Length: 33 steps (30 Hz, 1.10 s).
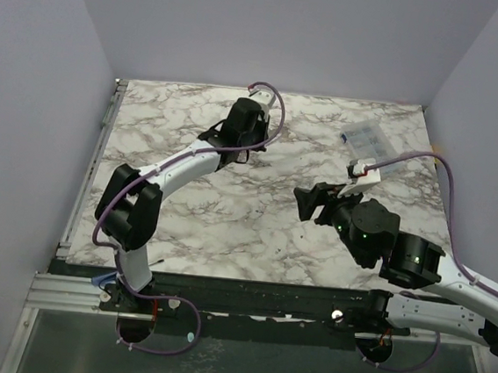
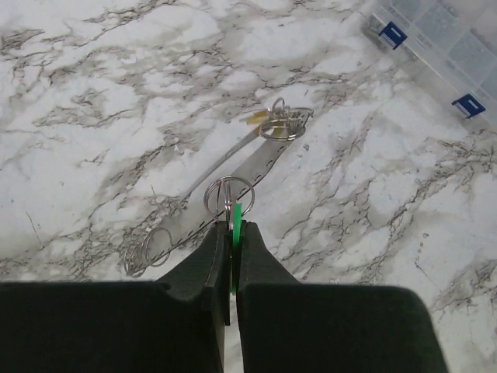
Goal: Put the keys on the keyring
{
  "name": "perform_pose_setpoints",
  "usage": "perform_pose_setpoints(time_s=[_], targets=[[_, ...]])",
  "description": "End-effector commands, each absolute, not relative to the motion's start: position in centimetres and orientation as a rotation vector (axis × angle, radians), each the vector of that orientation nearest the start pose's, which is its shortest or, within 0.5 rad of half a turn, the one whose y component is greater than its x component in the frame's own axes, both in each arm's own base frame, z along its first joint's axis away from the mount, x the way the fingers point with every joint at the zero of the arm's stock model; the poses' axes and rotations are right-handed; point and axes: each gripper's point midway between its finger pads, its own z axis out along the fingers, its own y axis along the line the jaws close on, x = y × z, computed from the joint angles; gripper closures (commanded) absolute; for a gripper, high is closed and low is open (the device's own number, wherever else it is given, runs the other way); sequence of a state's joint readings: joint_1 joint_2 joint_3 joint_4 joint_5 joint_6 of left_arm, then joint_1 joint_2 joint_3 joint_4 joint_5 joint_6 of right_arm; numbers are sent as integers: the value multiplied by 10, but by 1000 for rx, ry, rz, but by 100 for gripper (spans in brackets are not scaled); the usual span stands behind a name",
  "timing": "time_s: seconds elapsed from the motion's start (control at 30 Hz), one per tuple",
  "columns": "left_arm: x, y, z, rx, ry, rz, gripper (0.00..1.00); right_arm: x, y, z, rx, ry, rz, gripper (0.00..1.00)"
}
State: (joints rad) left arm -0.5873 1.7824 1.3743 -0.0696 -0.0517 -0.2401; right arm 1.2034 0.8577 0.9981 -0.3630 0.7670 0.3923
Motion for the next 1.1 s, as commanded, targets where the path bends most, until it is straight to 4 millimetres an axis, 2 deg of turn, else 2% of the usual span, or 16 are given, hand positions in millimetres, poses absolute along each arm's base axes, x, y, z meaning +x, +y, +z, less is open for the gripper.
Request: perform_pose_setpoints(time_s=[0.0,0.13,0.2,0.27,0.33,0.4,0.47,0.6,0.77,0.93,1.07], targets=[[408,-290,160,485,2161,-471,100,196,213,313,-176,1755,505,27],[367,-269,85,475,2381,-443,100,196,209,313,-171,1727,511,26],[343,-262,55,479,2482,-468,100,196,210,314,-180,1720,506,26],[322,-256,34,469,2564,-493,100,198,211,314,-187,1722,494,26],[306,-254,24,468,2615,-540,100,199,211,313,-193,1725,481,26],[293,-254,21,473,2647,-581,100,199,212,314,-195,1723,477,26],[289,-251,22,463,2655,-577,100,200,213,313,-197,1721,474,26],[284,-248,24,452,2671,-584,100,201,218,311,-209,1720,473,25],[283,-247,30,438,2678,-603,92,201,221,310,-234,1727,461,26],[277,-243,45,466,2661,-609,68,202,218,312,-228,1722,452,25],[279,-223,71,462,2615,-492,31,202,216,312,-228,1721,443,25]])
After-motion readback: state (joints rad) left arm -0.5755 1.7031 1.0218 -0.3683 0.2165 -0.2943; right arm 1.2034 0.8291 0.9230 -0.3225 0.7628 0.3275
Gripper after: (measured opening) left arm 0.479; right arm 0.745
